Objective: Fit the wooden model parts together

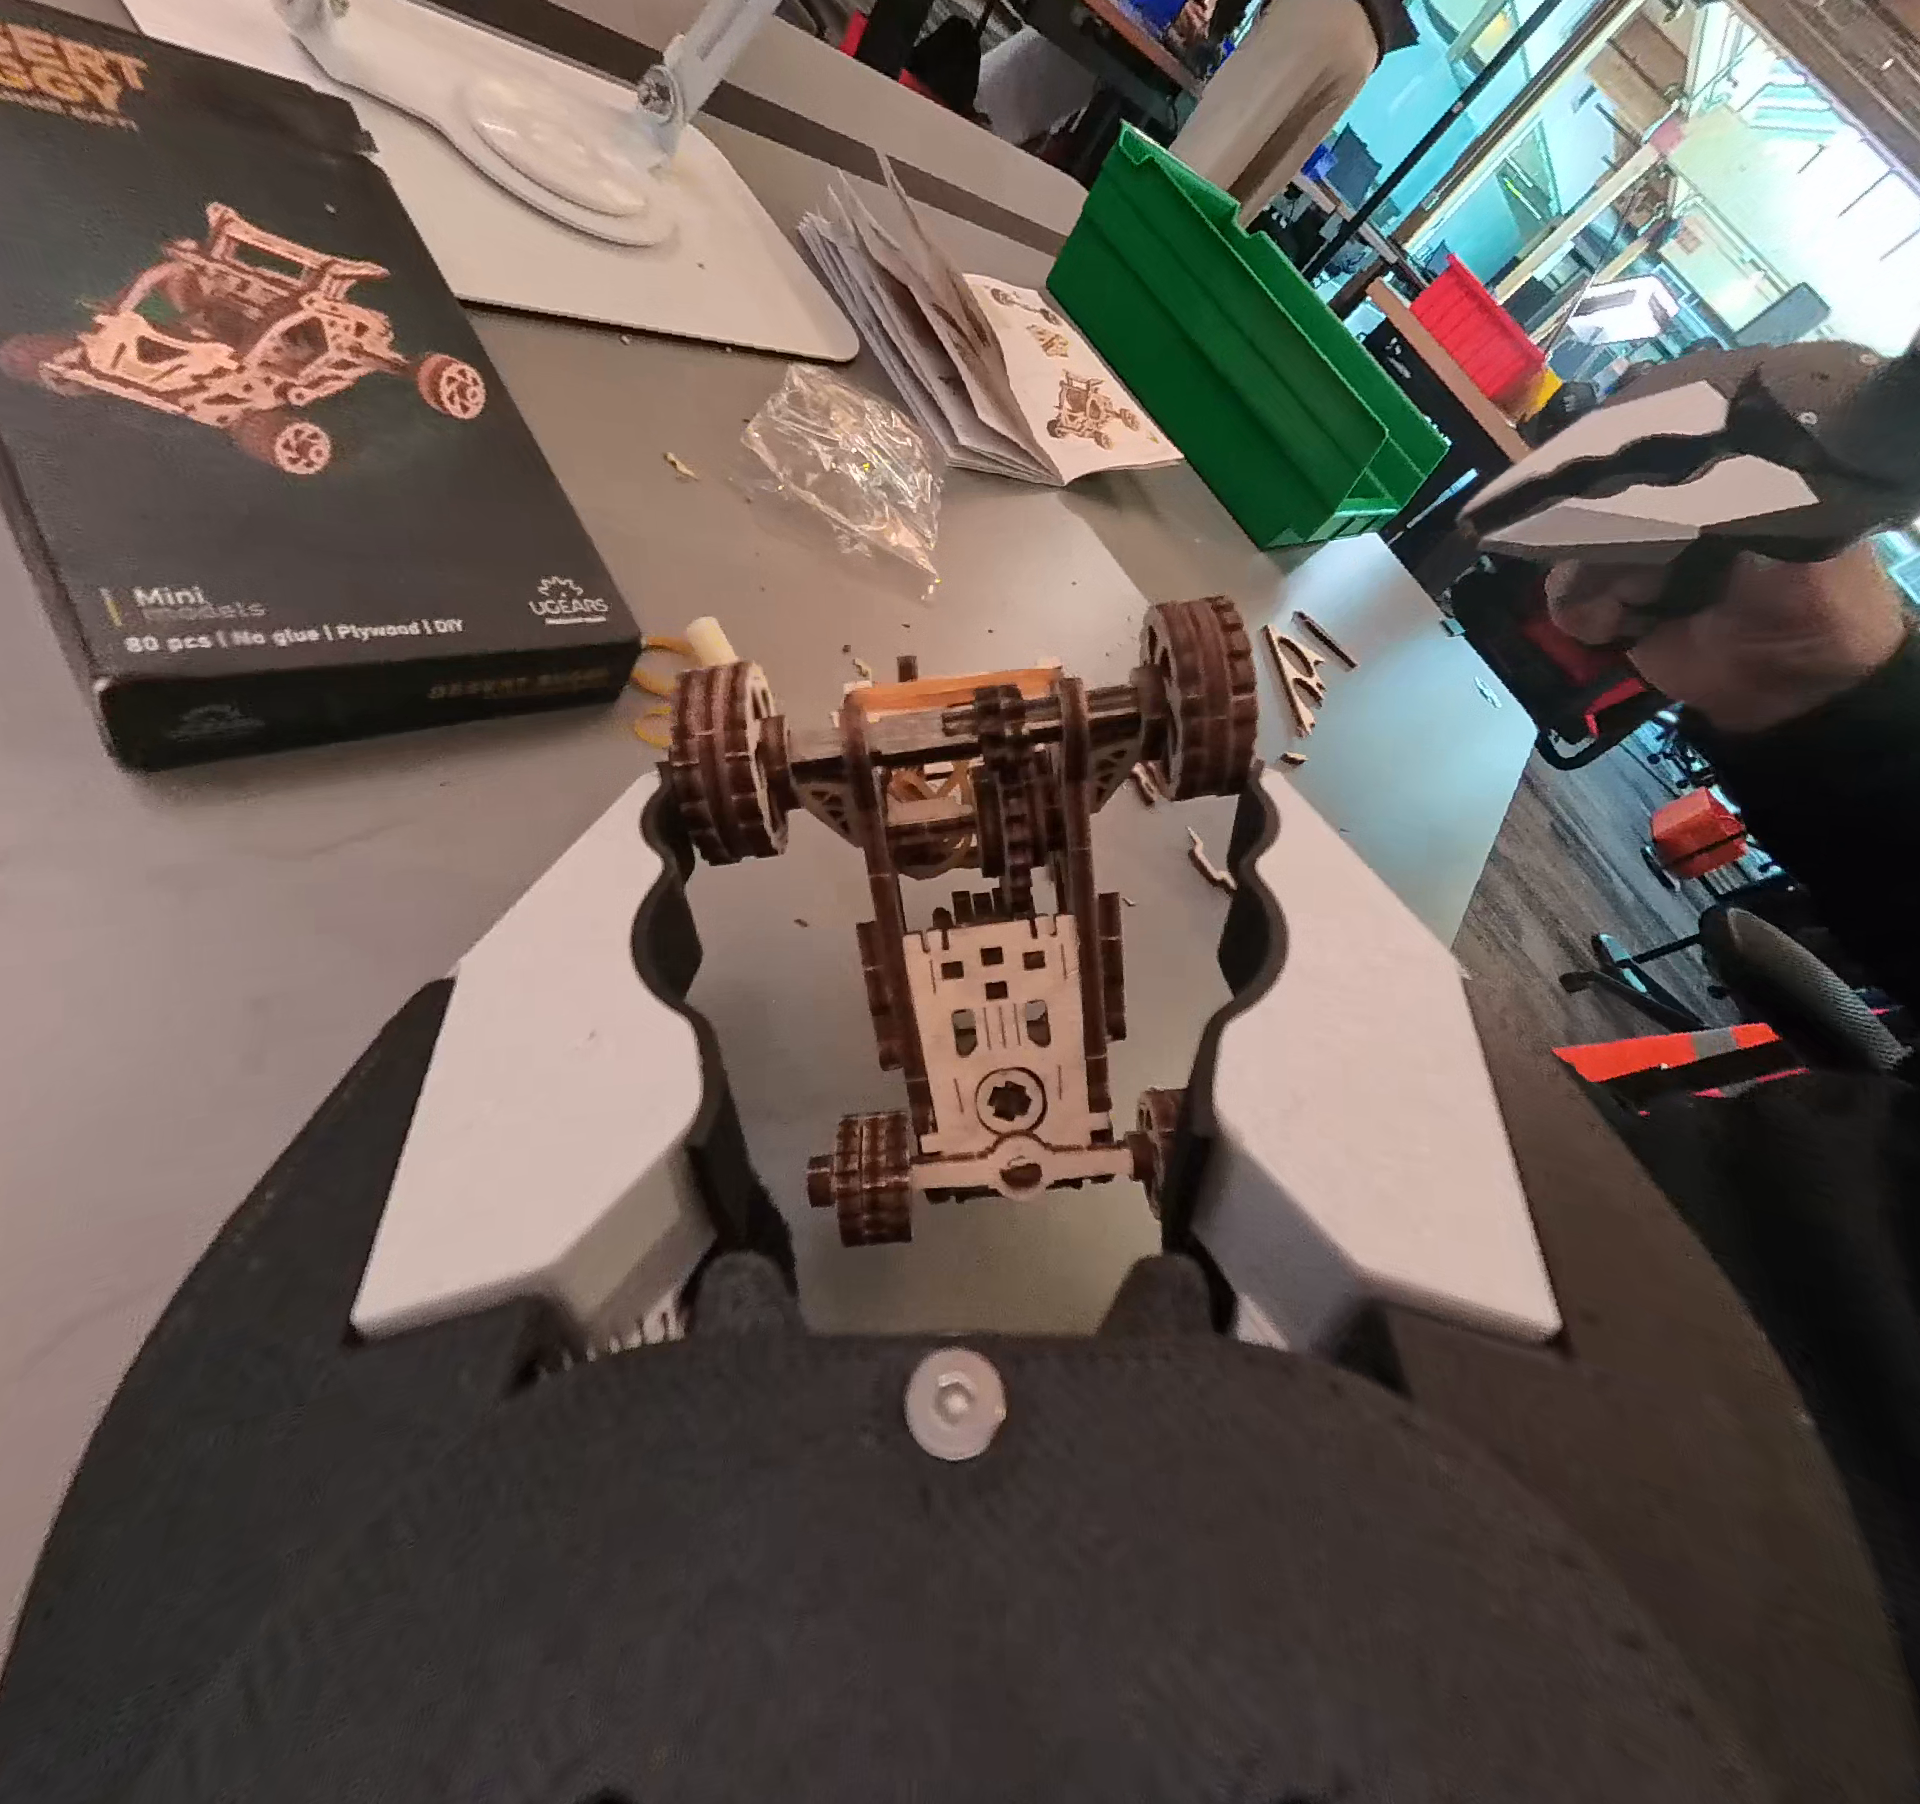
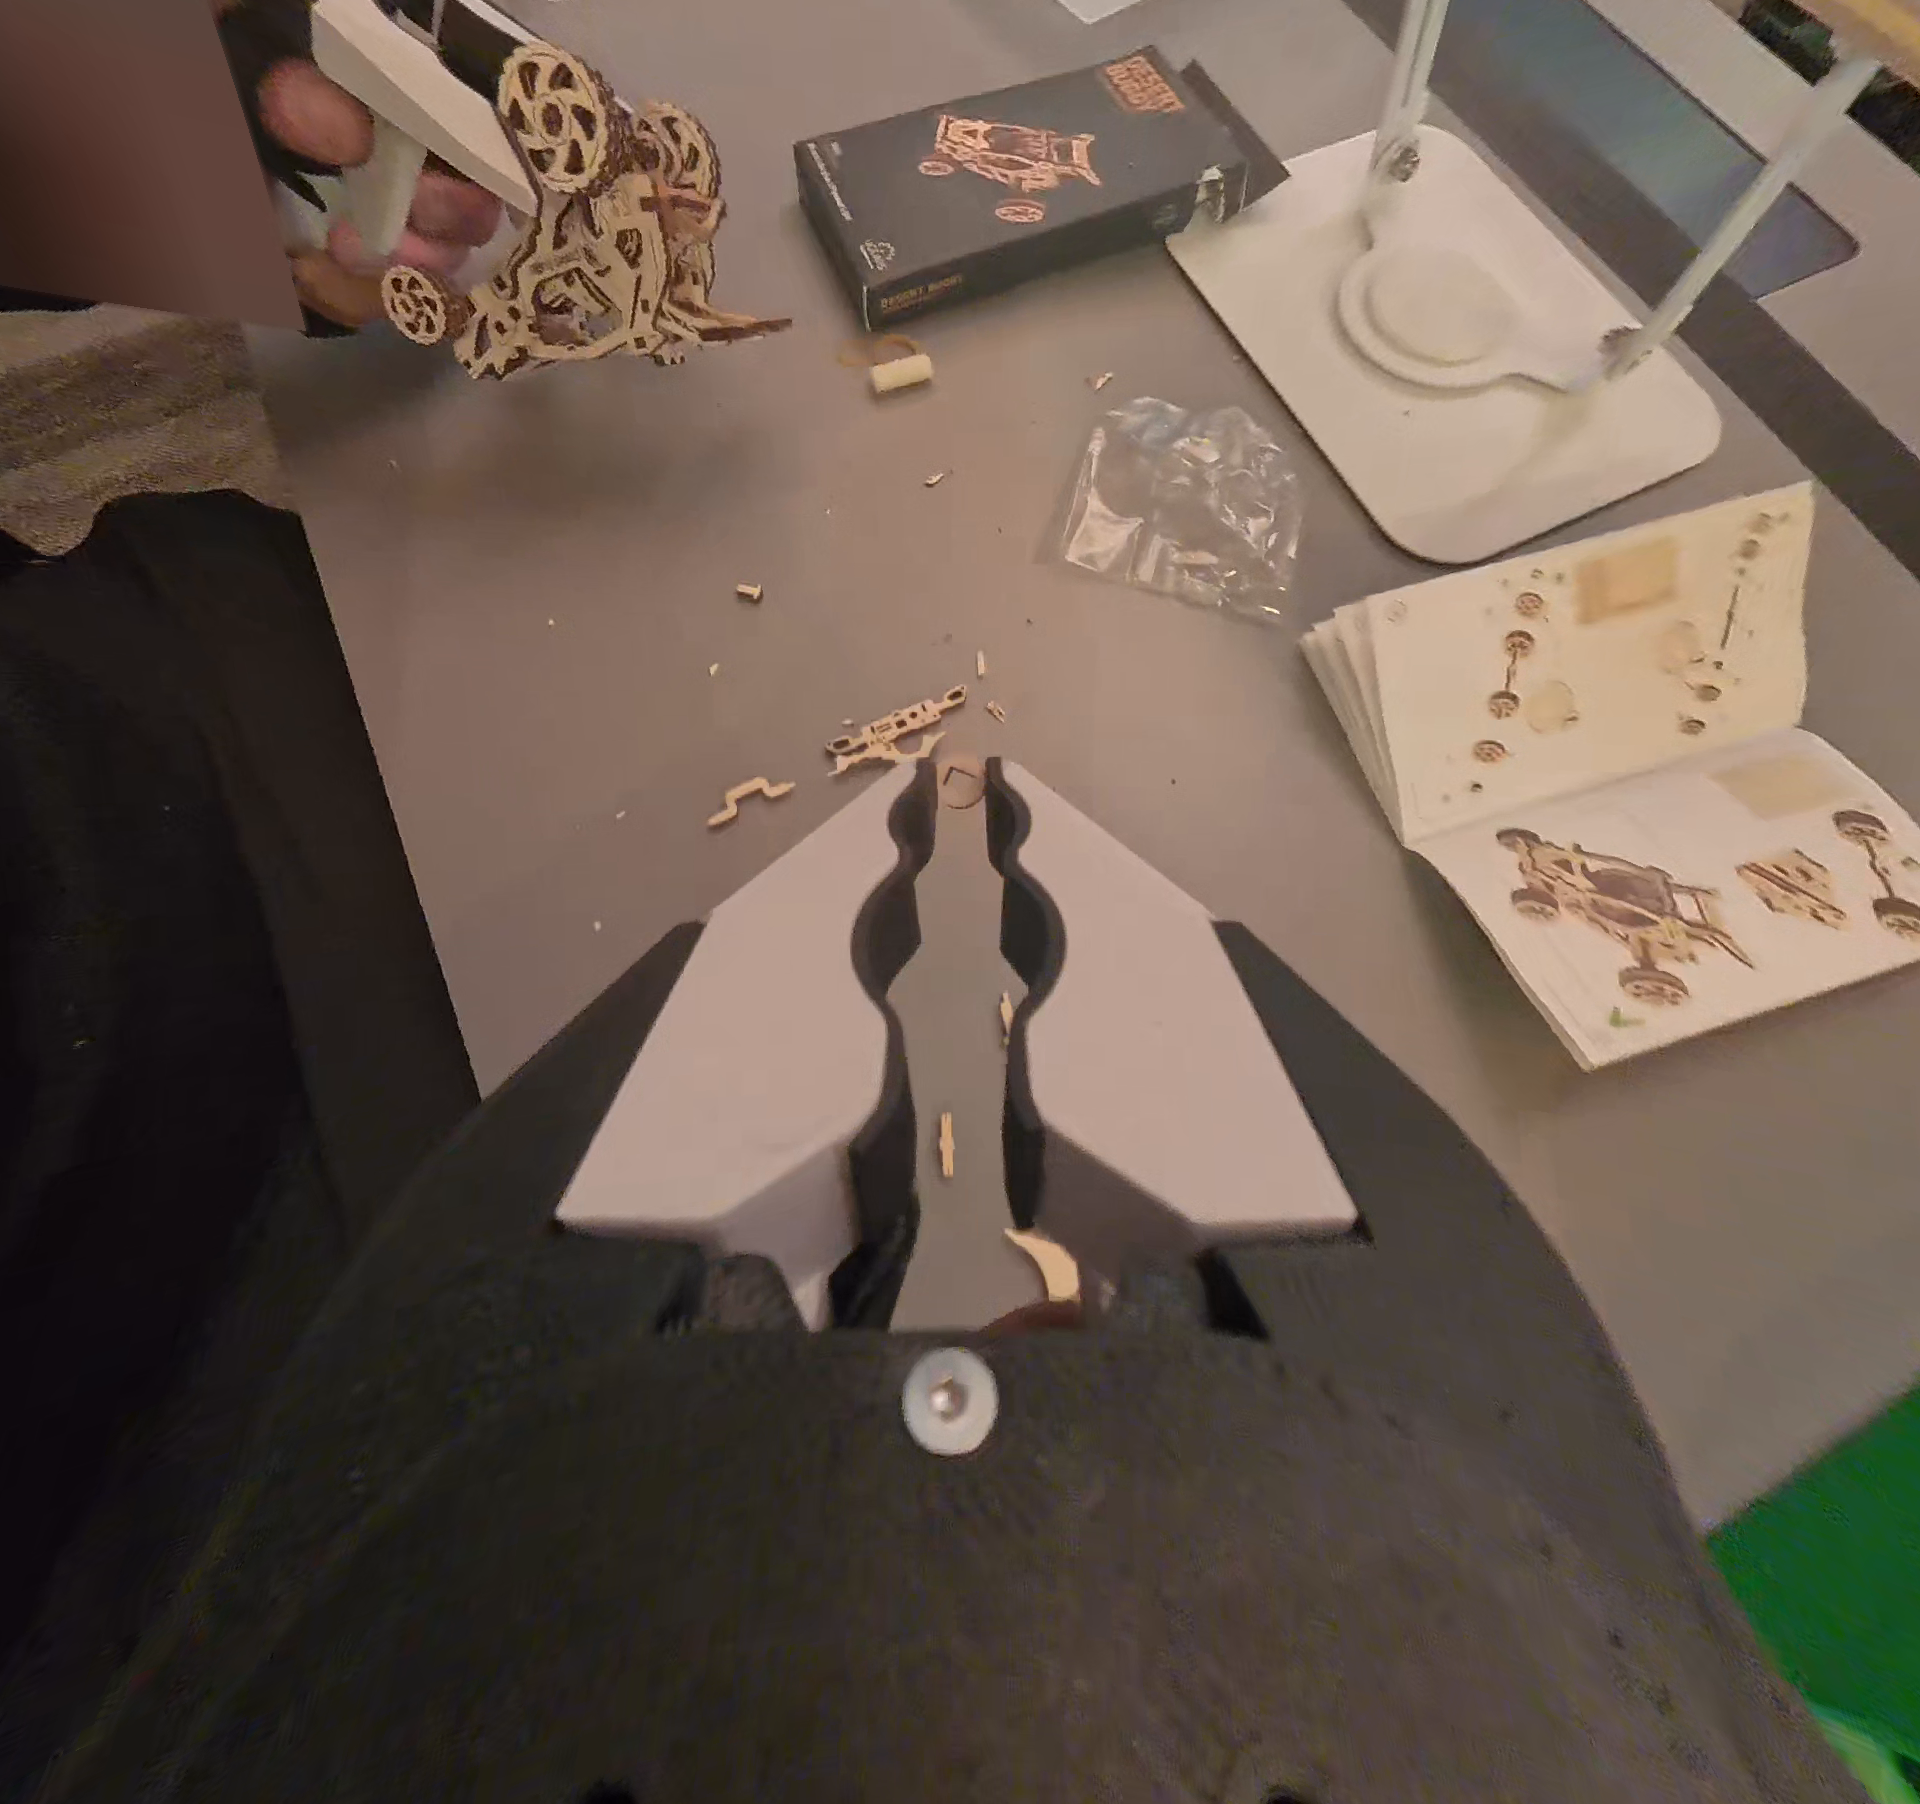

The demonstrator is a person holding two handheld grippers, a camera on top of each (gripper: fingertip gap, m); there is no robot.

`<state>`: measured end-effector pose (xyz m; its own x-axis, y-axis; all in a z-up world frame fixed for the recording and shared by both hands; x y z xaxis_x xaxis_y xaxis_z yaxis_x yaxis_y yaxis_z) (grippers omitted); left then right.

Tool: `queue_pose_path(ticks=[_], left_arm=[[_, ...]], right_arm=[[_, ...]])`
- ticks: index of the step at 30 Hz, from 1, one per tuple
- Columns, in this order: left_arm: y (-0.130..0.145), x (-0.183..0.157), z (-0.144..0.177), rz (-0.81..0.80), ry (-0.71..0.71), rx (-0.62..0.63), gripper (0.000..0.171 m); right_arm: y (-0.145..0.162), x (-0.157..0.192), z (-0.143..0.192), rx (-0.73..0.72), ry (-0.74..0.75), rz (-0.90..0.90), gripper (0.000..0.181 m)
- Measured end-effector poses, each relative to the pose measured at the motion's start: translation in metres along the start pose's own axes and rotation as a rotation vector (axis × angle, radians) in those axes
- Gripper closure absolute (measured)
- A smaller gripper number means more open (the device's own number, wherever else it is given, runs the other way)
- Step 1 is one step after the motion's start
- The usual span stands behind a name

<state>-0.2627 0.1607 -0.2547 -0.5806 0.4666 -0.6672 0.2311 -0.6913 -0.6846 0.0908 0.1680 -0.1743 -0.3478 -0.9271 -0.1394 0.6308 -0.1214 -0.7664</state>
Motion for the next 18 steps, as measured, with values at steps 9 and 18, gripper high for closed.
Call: queue_pose_path(ticks=[9, 18], left_arm=[[-0.004, -0.022, -0.011, 0.026, 0.011, 0.037, 0.071], [0.018, -0.059, -0.041, 0.131, 0.095, 0.125, 0.071]], right_arm=[[0.011, 0.004, 0.02, -0.032, 0.025, 0.024, 0.175], [0.016, 0.013, 0.041, -0.057, 0.019, 0.063, 0.175]])
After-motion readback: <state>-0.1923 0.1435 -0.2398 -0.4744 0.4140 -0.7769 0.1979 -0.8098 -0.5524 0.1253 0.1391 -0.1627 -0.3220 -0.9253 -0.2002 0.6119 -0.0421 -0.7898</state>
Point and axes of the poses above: each gripper's, where its closed fingertips meet, z back along the fingers, y out of its underside, x = y × z across the jaws, the point moved 8 cm from there along z, back along the fingers, and after that the axes turned 9 degrees about z, right-handed, at the moved point
